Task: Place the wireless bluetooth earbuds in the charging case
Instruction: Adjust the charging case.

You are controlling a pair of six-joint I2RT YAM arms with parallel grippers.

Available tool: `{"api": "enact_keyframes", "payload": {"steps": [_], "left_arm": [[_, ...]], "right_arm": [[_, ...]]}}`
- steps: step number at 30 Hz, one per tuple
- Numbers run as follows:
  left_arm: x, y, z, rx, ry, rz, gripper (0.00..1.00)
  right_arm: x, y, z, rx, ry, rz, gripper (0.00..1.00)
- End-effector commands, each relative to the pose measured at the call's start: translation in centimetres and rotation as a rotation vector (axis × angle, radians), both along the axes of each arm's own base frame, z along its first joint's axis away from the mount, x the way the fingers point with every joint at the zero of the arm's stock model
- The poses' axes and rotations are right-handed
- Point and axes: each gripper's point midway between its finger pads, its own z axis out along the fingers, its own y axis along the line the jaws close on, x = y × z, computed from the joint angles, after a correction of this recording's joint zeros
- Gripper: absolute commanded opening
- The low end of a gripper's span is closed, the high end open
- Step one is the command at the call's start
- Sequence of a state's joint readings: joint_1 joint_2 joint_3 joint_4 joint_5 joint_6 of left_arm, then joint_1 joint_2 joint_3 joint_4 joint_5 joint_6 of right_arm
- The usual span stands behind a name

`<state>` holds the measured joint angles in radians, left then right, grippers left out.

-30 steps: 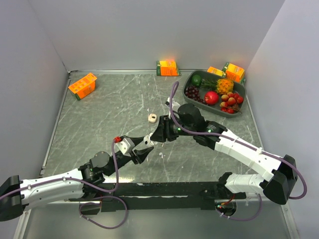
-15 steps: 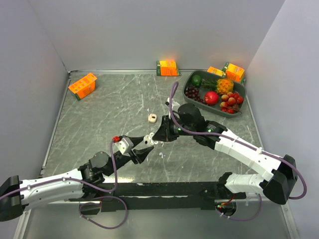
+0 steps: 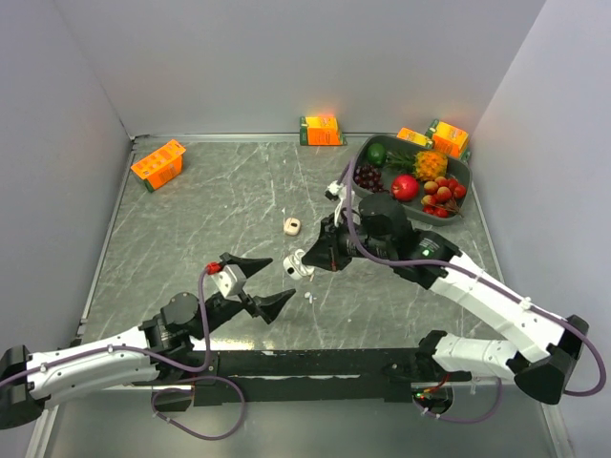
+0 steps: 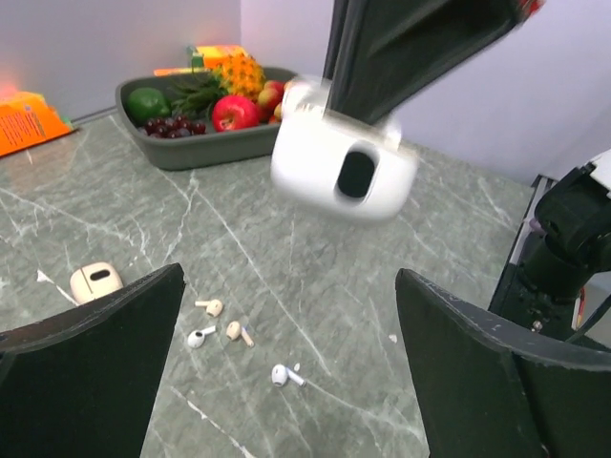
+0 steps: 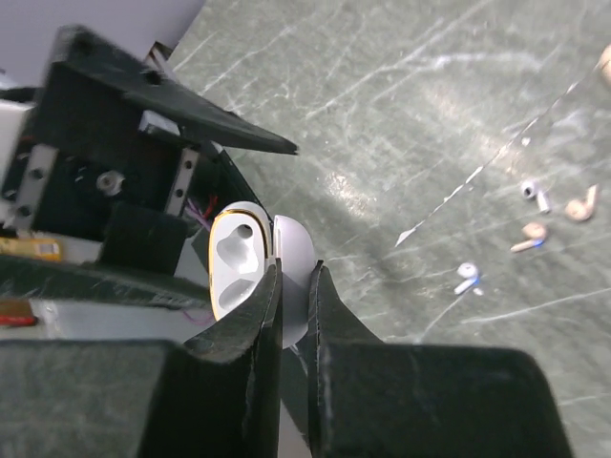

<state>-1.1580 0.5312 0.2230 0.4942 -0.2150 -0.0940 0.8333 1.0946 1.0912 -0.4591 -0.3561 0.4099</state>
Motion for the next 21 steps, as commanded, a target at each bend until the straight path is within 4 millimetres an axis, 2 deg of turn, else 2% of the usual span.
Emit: {"api": "enact_keyframes", "payload": {"steps": [1,3,5,7,10,12,13,17,21], "left_arm": [[-0.1,-0.2,1.5,0.006,0.011,-0.013,0.96],[-0.7,-0.7,1.5,0.029,0.017,-0.049,0.96],[-1.3,-0.9,2.4,0.016,0.004,-0.088,0.96],[-2.4,-1.1,3.6,-0.035,0.015,-0.146,0.96],[-2.4,-0.8,5.6,-0.11,0.102,-0.137,0.96],[-2.0,-1.2,4.2,-0.063,0.214,-0.113,0.96],[-2.6,-1.6,5.1,-0.056,0.217,-0.152,0.96],[-5.4,-2.8,4.8,-0.034,0.209,-0.323,0.96],[-6.8,-3.3,4.2,-0.006,0.168,-0.415,0.97]], "right_arm": [[-0.5,-0.8,4.2,0.029,-0.158,0.066,0.0],[-0.4,-1.0,4.2,0.011,-0.193,0.077,0.0],[-0.3,-1.3,4.0,-0.007,-0.251,0.099,0.0],[-0.3,-1.7,4.4,-0.002,-0.329,0.11,0.01],[0.0,-2.8,4.3,-0.043,-0.42,0.107,0.0],[-0.3,-3.4,4.5,-0.063,-0.438,0.123,0.0],[-0.4,-3.5,4.7,-0.072,-0.472,0.145,0.0],[-1.4,-3.2,5.0,-0.045,-0.509,0.217,0.0],[-2.8,-2.8,5.4,0.013,-0.558,0.301,0.0]]}}
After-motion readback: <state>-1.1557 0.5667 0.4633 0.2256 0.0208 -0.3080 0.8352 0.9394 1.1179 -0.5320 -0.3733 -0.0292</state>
